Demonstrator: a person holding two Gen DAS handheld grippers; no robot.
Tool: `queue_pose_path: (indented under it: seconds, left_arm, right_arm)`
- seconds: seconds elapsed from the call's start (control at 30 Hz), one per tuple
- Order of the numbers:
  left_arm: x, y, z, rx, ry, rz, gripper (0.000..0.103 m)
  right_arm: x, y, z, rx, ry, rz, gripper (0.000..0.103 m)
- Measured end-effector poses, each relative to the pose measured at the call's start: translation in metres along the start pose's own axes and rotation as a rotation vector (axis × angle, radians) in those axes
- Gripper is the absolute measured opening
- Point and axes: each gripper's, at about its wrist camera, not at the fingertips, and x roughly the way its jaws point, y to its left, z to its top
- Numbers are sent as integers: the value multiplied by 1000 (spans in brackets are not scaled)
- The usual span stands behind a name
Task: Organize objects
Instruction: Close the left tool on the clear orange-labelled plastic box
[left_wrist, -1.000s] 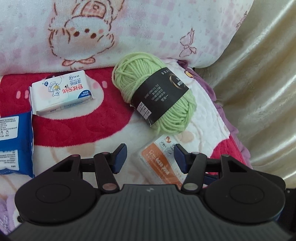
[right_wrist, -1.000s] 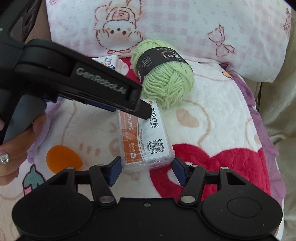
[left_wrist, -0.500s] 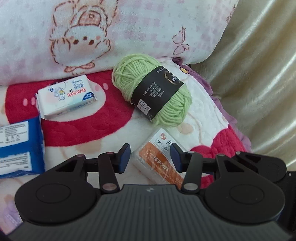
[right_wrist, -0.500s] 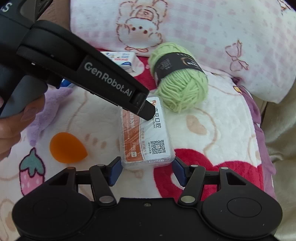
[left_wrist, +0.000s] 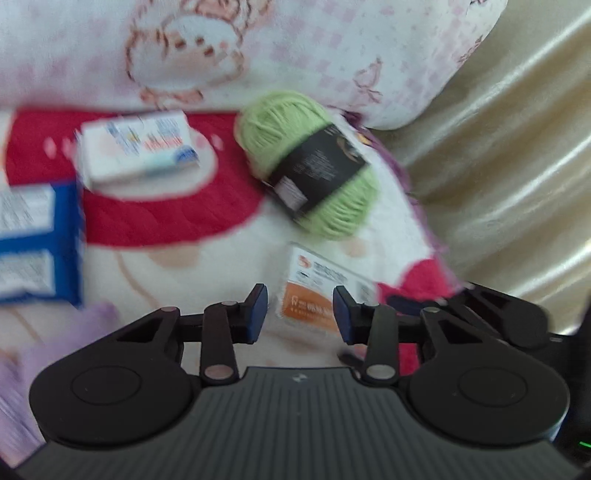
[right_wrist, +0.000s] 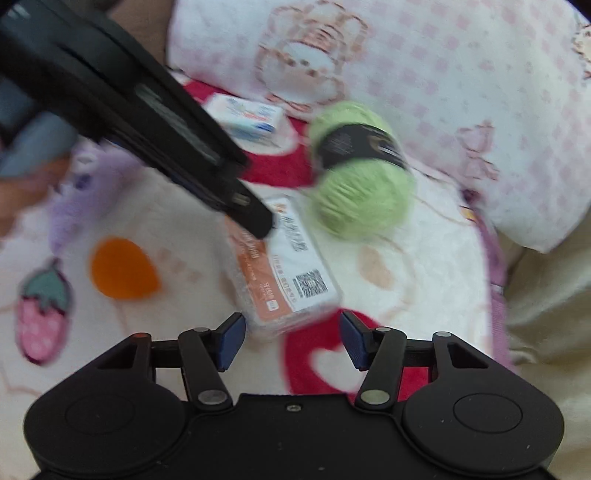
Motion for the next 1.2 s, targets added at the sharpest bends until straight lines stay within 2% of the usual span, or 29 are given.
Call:
queue_pose_path:
  seconds: [0.07, 0.17, 0.3, 0.37, 0.47, 0.5, 0.7, 0.83, 0.97, 1.03, 1.2]
  left_arm:
    - [-1, -5, -1, -23, 25, -37, 38]
    - [-1, -14, -3, -3, 25, -17, 38]
    - [6, -10, -2, -4, -6, 81, 38]
    - [12, -6, -2, -15, 8, 115, 38]
    - [18, -1, -4, -65, 18, 76, 38]
    - [20, -1, -6, -80, 29, 62, 38]
    - [22, -8, -11, -80, 20, 92, 38]
    - [25, -3, -9, -139, 31, 88, 38]
    - [26, -9, -12, -105, 5, 110, 39]
    - [27, -10, -14, -92, -10, 119, 39]
    - [22, -10, -18, -85, -39, 109, 39]
  right_arm:
    - [2, -22, -4, 112, 20, 17, 60]
    - [3, -43, -4, 273, 35, 118, 61]
    - [0, -50, -5, 354, 5, 247, 70]
    - [7, -51, -6, 401, 4, 307, 73]
    - [14, -46, -5, 437, 22, 360, 73]
    - [17, -44, -5, 438, 29, 362, 74]
    - [23, -33, -3, 401, 21, 315, 84]
    - [25, -31, 0, 371, 20, 292, 84]
    - [29, -28, -1, 356, 16, 272, 85]
    - [33, -23, 0, 339, 12, 260, 90]
    - [29, -21, 0, 337, 2, 239, 89]
